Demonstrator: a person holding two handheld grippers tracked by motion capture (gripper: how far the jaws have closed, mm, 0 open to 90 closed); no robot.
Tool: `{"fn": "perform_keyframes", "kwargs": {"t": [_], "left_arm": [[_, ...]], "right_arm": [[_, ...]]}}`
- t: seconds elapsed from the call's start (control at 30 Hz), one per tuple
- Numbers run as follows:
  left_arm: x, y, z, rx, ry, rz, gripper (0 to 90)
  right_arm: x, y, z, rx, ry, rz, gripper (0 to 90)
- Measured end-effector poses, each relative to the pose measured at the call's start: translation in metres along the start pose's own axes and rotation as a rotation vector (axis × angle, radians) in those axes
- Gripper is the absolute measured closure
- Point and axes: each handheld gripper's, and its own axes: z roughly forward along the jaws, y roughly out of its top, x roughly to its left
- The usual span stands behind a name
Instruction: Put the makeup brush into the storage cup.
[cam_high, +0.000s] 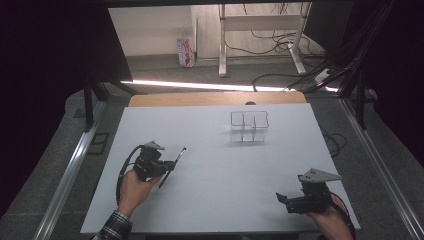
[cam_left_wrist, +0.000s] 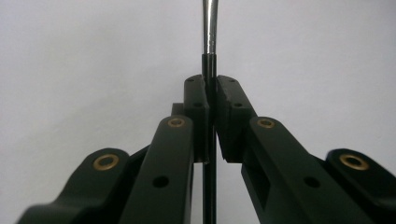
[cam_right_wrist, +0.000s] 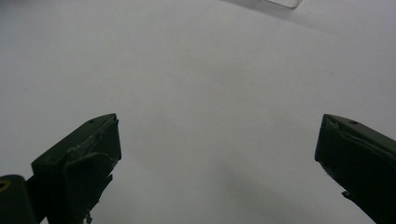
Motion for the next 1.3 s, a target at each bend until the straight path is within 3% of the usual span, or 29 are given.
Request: {"fn": "perform_keyframes", "kwargs": {"t": [0.23, 0.5, 0.9, 0.97, 1.13, 1.3], "left_arm": [[-0.004, -0.003, -0.009, -0.142, -0.09, 0.003, 83.9], [-0.011, -0.008, -0.015, -0.239, -0.14, 0.008, 83.9], [-0.025, -0.017, -0.026, -0.34, -0.138, 0.075, 83.9], [-0.027, -0.019, -0.027, -0.348, -0.137, 0.077, 83.9], [-0.034, -0.022, -0.029, -0.36, -0.139, 0.093, 83.9], [-0.041, -0.026, -0.031, -0.372, -0.146, 0.107, 83.9]], "right_arm": [[-0.001, 0.002, -0.004, -0.054, 0.018, 0.012, 0.0], [-0.002, 0.004, -0.007, -0.096, 0.029, 0.026, 0.0], [0.0, 0.009, -0.01, -0.144, 0.071, 0.039, 0.0], [0.001, 0.01, -0.01, -0.148, 0.076, 0.037, 0.0], [0.003, 0.014, -0.011, -0.15, 0.11, 0.086, 0.0], [0.005, 0.018, -0.01, -0.166, 0.117, 0.06, 0.0]]}}
